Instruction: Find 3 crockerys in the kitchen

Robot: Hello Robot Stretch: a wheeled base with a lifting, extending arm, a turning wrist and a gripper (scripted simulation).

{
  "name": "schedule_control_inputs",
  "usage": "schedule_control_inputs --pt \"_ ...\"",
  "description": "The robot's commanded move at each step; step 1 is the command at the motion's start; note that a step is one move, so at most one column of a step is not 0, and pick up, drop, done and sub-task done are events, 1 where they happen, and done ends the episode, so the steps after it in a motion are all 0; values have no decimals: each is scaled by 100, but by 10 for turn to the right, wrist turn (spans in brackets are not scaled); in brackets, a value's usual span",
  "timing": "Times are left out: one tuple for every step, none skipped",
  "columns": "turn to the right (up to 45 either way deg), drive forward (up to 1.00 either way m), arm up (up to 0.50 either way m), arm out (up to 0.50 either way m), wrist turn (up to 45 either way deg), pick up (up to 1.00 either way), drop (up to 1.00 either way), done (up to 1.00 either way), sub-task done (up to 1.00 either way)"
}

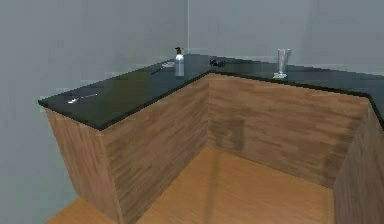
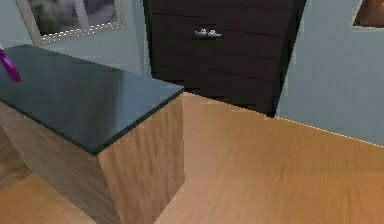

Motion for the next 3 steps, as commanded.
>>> schedule_control_inputs --pt "30 0 0 0 0 0 0 0 0" --pt "0 30 0 0 0 0 0 0 0" --pt "270 0 0 0 0 0 0 0 0"
